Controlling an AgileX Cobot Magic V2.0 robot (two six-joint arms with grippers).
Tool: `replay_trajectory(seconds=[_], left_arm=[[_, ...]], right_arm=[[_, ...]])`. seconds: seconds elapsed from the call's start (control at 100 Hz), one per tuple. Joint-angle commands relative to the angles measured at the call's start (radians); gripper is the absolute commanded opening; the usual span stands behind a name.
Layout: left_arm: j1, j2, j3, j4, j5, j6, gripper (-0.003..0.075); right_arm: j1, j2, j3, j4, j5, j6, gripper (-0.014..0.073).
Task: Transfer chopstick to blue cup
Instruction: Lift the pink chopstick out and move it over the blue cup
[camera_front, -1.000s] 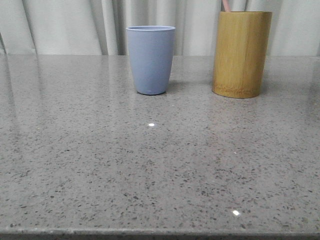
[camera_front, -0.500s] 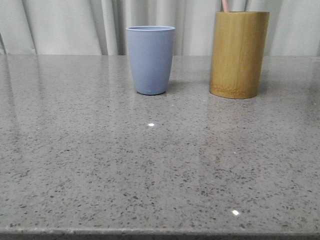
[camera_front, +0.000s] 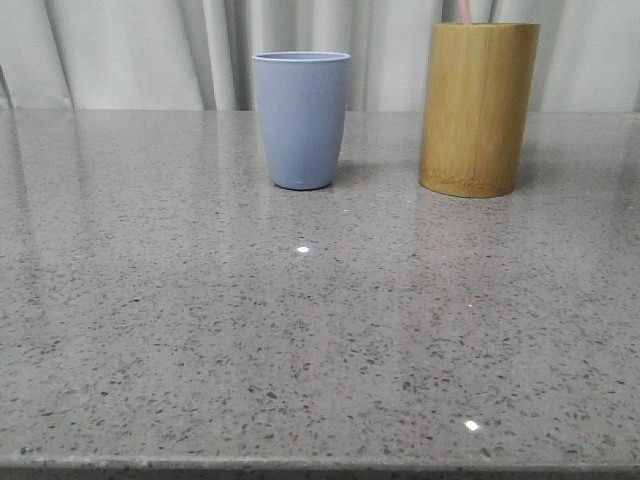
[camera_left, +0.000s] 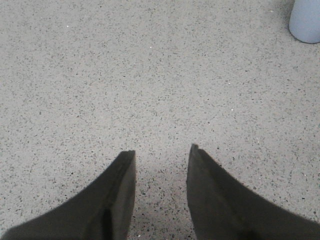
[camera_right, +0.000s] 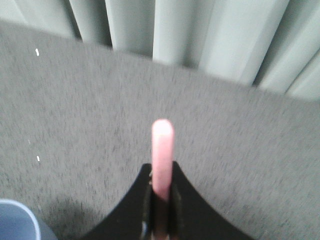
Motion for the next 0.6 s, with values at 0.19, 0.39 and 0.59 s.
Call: replay_trajectory(seconds=[0.19,0.39,0.59], left_arm=[[0.002,-0.005,-0.024,0.001,-0.056,-0.008,0.0249],[0.002,-0.005,-0.024,0.001,-0.056,-0.008,0.0249],[0.002,-0.005,-0.024,0.001,-0.056,-0.008,0.0249]], right_arm=[[0.002,-0.193,-0.038,-0.036,-0.165,-0.017,-0.0015],[0.033,-0.261,-0.038,-0.036,-0.223,-0.020,-0.0015],[0.120,-0.259,-0.038,-0.036,-0.265,-0.020,-0.0013]])
